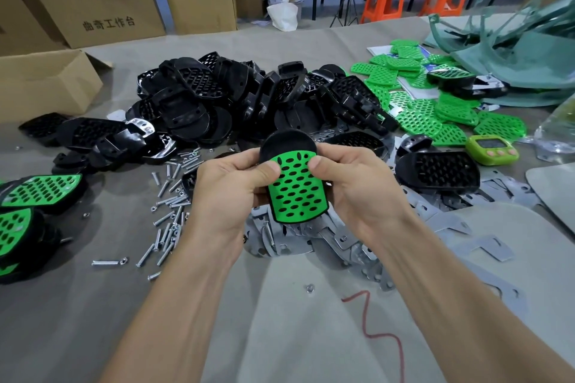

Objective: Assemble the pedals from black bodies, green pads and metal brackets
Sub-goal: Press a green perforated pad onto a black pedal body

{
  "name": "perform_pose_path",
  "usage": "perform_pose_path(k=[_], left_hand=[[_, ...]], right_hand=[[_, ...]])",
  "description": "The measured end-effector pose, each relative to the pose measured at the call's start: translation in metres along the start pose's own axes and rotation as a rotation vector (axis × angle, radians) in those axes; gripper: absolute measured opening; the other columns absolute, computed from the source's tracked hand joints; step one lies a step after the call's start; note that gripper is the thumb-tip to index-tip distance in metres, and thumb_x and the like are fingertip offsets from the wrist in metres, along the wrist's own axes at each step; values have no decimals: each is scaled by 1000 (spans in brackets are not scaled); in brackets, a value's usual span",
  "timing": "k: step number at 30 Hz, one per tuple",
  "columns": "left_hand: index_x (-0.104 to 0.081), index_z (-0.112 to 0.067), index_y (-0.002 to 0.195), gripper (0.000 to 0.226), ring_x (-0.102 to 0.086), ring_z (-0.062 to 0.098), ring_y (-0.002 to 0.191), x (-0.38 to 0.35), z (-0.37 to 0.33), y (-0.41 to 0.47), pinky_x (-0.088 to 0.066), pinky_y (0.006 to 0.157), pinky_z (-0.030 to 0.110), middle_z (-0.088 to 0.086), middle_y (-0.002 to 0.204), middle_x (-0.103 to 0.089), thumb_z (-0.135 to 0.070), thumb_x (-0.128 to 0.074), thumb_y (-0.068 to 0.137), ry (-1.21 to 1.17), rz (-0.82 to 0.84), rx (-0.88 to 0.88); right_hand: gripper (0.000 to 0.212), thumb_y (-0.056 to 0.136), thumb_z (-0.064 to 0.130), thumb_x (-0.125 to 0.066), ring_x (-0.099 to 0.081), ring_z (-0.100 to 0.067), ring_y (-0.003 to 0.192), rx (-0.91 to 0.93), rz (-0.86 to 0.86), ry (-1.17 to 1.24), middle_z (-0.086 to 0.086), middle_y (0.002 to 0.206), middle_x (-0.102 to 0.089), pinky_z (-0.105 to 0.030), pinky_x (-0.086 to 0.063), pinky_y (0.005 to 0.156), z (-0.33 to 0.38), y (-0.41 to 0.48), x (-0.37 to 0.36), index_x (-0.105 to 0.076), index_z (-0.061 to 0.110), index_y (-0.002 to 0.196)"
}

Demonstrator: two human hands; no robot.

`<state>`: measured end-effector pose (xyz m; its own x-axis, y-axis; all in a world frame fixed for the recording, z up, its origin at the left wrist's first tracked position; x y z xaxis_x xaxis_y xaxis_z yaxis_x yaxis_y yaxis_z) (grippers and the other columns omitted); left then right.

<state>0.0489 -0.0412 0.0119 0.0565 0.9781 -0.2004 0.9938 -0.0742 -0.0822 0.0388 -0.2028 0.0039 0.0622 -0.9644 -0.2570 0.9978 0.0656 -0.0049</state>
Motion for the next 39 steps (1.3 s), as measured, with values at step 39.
perform_pose_path(k=[39], left_hand=[[-83, -14, 99, 34, -75, 17, 87, -2, 19, 11, -59, 80, 35, 7, 107, -79, -42, -68, 84, -175, 14, 212]], right_hand=[[31, 93, 12, -62, -69, -39, 110, -121, -9, 178, -21, 114, -74, -48, -59, 94, -3, 7, 5, -69, -4, 119]])
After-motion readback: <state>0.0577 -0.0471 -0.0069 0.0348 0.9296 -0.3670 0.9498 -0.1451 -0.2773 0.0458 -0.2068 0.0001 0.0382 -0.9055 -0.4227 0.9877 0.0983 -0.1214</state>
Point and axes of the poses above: each hand's wrist, its own y-axis towards the middle knuckle, its own x-axis out of the back of the hand, z = x × y, the point moved 4 cm from there along y, towards the middle knuckle
